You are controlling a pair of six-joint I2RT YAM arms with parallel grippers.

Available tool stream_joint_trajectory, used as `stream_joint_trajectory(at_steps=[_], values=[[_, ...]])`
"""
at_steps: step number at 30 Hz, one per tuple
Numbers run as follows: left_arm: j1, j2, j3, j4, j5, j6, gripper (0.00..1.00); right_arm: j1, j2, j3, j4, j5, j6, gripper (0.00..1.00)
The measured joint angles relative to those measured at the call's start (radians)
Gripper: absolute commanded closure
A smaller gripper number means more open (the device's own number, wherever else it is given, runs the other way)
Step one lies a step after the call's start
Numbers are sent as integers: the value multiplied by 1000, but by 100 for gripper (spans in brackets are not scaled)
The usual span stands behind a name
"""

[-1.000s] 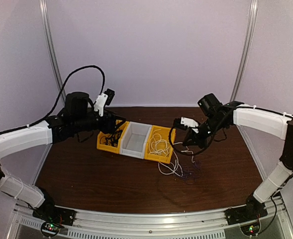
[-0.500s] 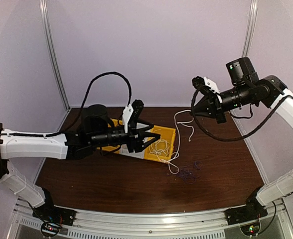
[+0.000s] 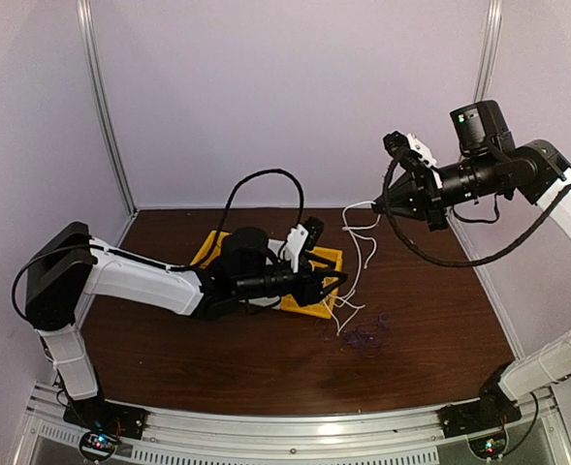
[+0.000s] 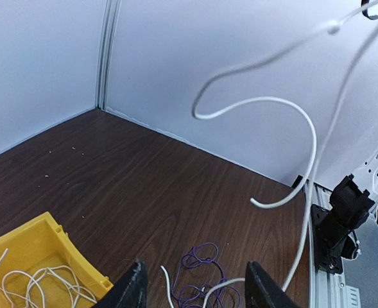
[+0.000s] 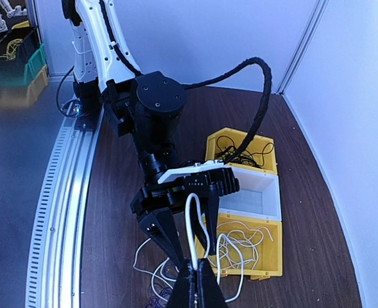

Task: Untangle the cables

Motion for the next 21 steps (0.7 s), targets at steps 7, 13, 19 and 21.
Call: stream_joint_trajectory(at_steps=[7, 13, 19, 21], values=[[-16, 38, -4, -6, 28, -51, 49, 0, -37, -17, 19, 33, 14, 100], [-16, 37, 0, -78, 15, -91, 44, 0, -53, -31, 29, 63, 17, 100], [-16, 30, 16, -256, -9, -145, 43, 0, -58, -57, 48, 96, 16, 100], [-16, 21, 14, -307, -11, -164, 50, 0, -63, -68, 53, 105, 16, 100]])
